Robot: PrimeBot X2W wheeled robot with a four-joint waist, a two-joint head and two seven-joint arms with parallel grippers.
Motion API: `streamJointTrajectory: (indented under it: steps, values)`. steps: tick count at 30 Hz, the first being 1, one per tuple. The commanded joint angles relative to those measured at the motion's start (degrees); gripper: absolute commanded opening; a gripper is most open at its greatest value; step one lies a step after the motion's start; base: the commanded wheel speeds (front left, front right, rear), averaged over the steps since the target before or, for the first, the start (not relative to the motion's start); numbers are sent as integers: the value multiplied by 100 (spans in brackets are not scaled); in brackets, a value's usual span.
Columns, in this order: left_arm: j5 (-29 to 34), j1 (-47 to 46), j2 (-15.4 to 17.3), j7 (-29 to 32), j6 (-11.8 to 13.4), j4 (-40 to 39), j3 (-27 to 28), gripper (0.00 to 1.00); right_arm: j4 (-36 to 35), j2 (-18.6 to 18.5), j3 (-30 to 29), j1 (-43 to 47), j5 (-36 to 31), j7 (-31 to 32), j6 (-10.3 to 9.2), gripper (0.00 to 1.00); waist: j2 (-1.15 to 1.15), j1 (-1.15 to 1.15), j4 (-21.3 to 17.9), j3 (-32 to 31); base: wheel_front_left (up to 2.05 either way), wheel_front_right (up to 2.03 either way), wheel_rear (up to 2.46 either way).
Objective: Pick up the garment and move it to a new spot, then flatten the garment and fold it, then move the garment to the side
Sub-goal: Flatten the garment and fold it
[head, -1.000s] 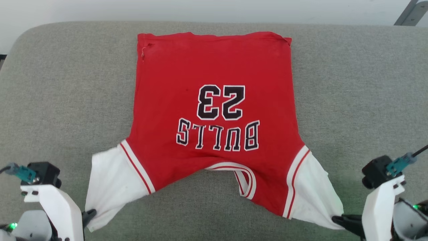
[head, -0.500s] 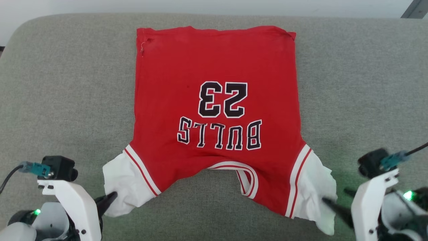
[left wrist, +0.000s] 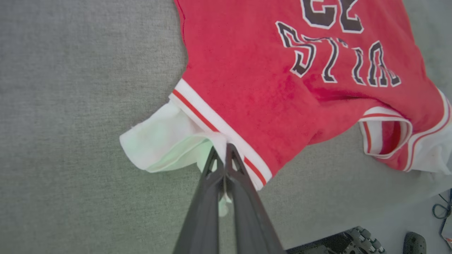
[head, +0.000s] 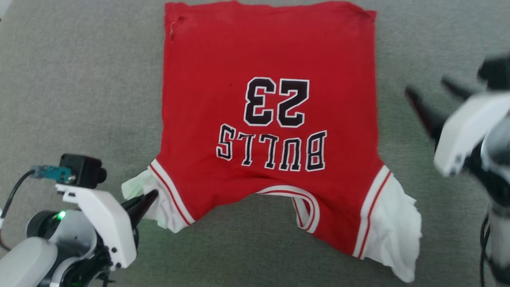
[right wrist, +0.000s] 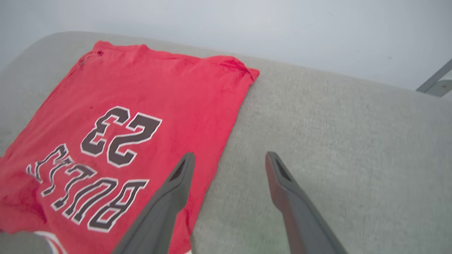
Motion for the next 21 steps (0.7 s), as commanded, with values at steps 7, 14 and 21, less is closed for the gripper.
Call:
streamJointTrajectory:
  steps: [7, 14, 21]
  values:
    - [263, -624, -345, 183, -260, 198, -265, 0, 1726, -41, -110, -1798, -534, -612, -2, 100, 0, 0, 549, 478, 0, 0, 0]
    - [442, -1112, -703, 263, -519, 462, -519, 0, 3659, -219, -166, -3144, -917, -435, -2, 100, 0, 0, 1031, 821, 0, 0, 0]
    - [516, -1428, -1051, 242, -756, 736, -690, 0, 5407, -326, -302, -4015, -1373, 377, -2, 100, 0, 0, 1434, 1080, 0, 0, 0]
